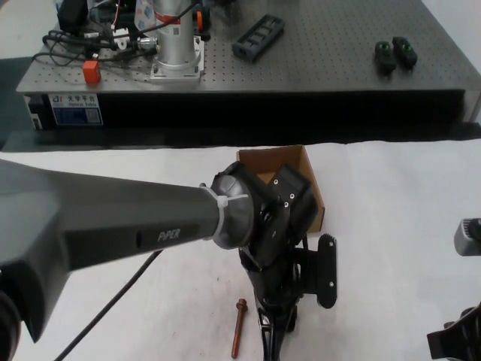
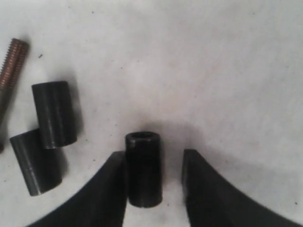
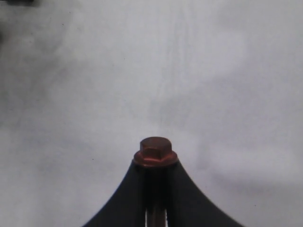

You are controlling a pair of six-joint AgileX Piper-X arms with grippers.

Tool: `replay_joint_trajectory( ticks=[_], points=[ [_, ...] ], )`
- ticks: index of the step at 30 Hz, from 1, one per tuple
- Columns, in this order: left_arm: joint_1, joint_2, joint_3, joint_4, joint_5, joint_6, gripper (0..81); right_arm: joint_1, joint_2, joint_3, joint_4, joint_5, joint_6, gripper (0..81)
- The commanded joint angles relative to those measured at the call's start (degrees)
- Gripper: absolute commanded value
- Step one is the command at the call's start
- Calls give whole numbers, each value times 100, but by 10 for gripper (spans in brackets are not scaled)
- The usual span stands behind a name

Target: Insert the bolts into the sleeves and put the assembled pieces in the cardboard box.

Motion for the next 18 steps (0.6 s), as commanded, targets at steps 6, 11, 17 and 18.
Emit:
replay_joint_trajectory(
  ticks=[6,11,17,18],
  points=[
    [-18,101,-23,-49,-167,-58,6,-22,-53,-7,2,-50,-88,5],
    [-53,-92,-30,-114,-779,-862,6,-22,-53,-7,-99,-50,-88,5],
    [182,-1248,375,-729,607,-3916,6,-22,-409,142,-1129,-1469,312,5],
    [224,-1510,628,-1024,738,-4296,6,-22,-543,215,-1388,-1739,505,5]
  ],
)
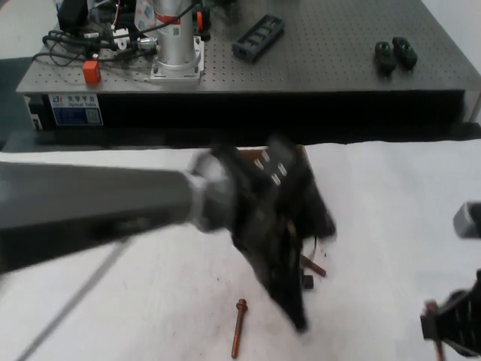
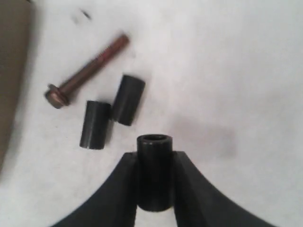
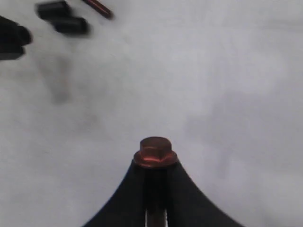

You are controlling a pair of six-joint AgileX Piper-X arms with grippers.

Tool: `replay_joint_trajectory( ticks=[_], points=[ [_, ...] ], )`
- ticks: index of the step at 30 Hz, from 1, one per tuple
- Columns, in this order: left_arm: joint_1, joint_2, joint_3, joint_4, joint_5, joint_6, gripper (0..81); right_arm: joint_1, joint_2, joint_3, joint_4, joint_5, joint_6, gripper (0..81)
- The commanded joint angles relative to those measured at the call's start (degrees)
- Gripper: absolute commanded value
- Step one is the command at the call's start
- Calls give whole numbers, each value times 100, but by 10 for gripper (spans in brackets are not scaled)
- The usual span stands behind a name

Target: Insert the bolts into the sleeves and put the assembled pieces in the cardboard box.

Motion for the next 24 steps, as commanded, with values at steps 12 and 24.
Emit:
replay_joint_trajectory(
  ticks=[12,24],
  points=[
    [59,-2926,2905,-4029,2308,-3304,6,467,-862,1178,-6696,-2972,3925,5],
    [59,-3191,2992,-4093,3122,-3366,6,1199,-133,913,-7723,-2915,4151,5]
  ],
)
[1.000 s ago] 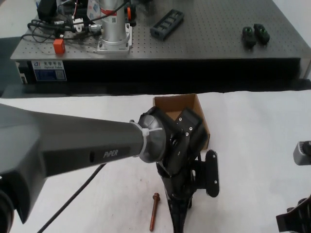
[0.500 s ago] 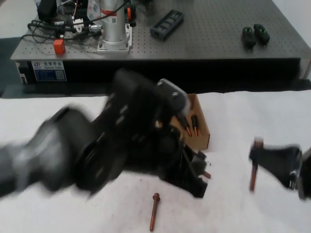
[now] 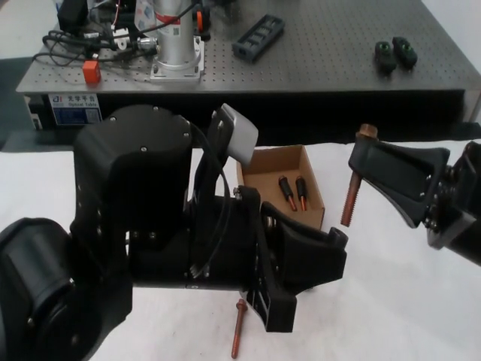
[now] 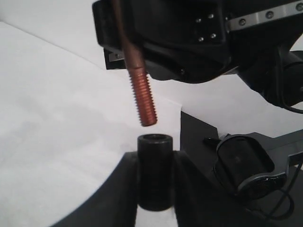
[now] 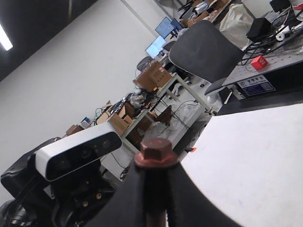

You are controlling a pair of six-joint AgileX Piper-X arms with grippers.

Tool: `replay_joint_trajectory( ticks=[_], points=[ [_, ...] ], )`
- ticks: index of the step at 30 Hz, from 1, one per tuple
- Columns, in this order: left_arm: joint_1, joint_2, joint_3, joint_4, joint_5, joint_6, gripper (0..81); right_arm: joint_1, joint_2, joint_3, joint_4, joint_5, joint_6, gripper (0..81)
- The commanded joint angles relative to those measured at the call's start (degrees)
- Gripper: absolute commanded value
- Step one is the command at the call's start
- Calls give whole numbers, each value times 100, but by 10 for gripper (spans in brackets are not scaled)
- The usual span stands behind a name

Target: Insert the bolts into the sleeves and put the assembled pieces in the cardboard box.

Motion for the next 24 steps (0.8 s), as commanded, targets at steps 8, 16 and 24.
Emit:
replay_joint_trajectory(
  ticks=[8,16,24],
  points=[
    [0,-56,-11,-70,162,-57,6,32,82,-102,-114,-435,58,5],
    [0,-56,-11,-165,151,-57,6,32,81,-102,-16,-654,58,5],
    [0,-56,-11,-502,-308,-423,6,32,81,-102,7,-764,58,5]
  ],
)
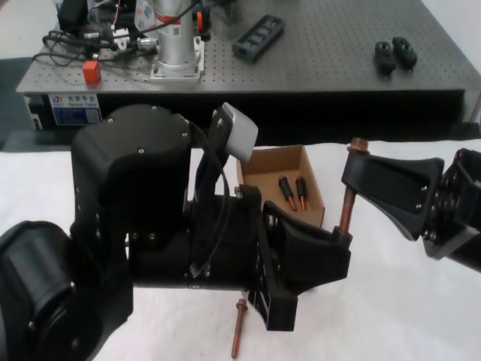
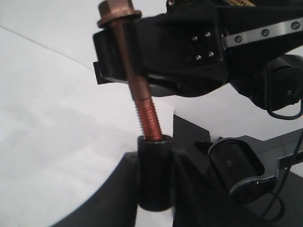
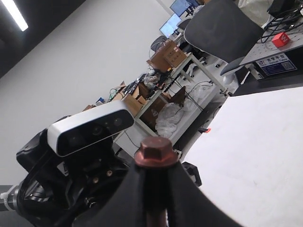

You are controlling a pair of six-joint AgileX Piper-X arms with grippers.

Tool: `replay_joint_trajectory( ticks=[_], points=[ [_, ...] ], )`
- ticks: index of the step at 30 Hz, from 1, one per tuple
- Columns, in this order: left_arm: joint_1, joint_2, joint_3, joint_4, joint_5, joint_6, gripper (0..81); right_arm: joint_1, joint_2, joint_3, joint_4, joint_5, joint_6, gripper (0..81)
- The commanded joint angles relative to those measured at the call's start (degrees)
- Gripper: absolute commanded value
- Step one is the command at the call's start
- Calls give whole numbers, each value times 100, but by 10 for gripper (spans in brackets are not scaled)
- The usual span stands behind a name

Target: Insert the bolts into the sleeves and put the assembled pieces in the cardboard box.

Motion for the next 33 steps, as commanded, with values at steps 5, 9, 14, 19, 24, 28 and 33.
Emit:
replay_joint_trajectory(
  ticks=[5,9,14,19,24,28,33],
  points=[
    [11,-56,-30,-237,-349,-137,6,14,1,-80,-38,-408,-23,1],
    [11,-56,-30,-237,-349,-137,6,14,1,-80,-38,-423,-236,179],
    [11,-56,-30,-237,-528,-114,6,14,1,-80,-38,-423,-236,363],
    [11,-56,-30,-283,-1338,-101,6,-229,-51,-80,-139,-376,-265,326],
    [23,-43,-30,-802,-1771,301,6,-784,-273,-80,225,-387,-368,326],
    [23,-32,-30,-1371,-2344,421,6,-1258,-489,-80,483,-363,-669,326],
    [130,362,-252,-1431,-3391,421,6,-1852,-730,-80,666,-349,-789,326]
  ],
)
